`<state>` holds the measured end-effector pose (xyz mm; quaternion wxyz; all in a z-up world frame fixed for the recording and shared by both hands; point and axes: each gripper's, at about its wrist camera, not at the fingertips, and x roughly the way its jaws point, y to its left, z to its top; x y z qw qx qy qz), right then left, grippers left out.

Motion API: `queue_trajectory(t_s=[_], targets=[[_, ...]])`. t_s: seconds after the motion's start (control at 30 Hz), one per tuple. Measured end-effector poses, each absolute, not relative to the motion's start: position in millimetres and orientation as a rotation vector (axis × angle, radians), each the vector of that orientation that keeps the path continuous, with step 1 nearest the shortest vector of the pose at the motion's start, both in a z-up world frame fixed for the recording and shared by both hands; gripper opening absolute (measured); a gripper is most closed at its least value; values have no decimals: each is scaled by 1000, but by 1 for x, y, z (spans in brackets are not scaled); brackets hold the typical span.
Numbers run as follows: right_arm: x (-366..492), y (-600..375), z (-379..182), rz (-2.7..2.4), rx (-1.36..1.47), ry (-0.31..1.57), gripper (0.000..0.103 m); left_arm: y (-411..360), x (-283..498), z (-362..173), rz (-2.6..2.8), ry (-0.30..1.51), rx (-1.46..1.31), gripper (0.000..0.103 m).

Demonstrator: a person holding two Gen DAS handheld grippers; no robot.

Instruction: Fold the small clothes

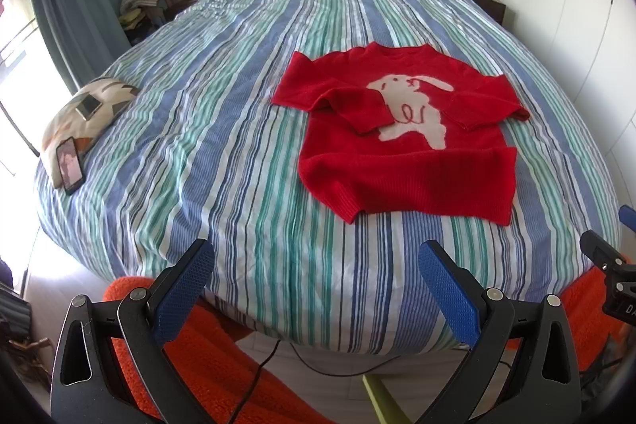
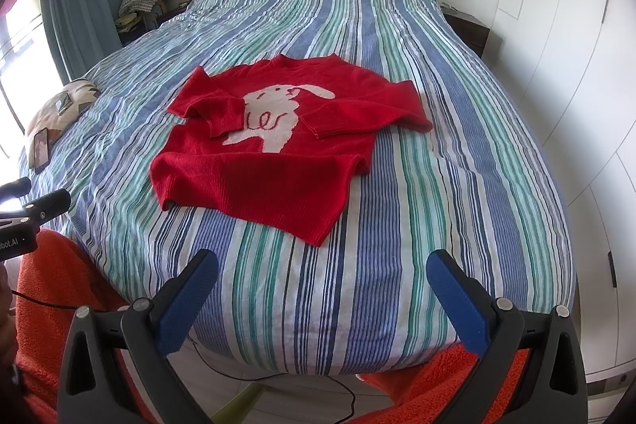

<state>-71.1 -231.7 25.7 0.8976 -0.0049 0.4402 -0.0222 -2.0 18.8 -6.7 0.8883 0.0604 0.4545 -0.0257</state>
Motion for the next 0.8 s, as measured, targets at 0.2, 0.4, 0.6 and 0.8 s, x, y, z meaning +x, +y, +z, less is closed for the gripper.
queue_trajectory(t_s=[0.2,0.4,0.6,0.8], targets=[[-71,-233,26,-45,-7,915,103,19,-2,-7,-55,945,126,103],[-70,-233,25,-44,-7,916,103,20,-1,-7,-52,945,124,103],[-71,-234,23,-43,-6,920,103,21,-1,-10,-52,951,123,103],[-70,-235,20,-43,-4,926,103,23,0,-15,-44,959,128,103]])
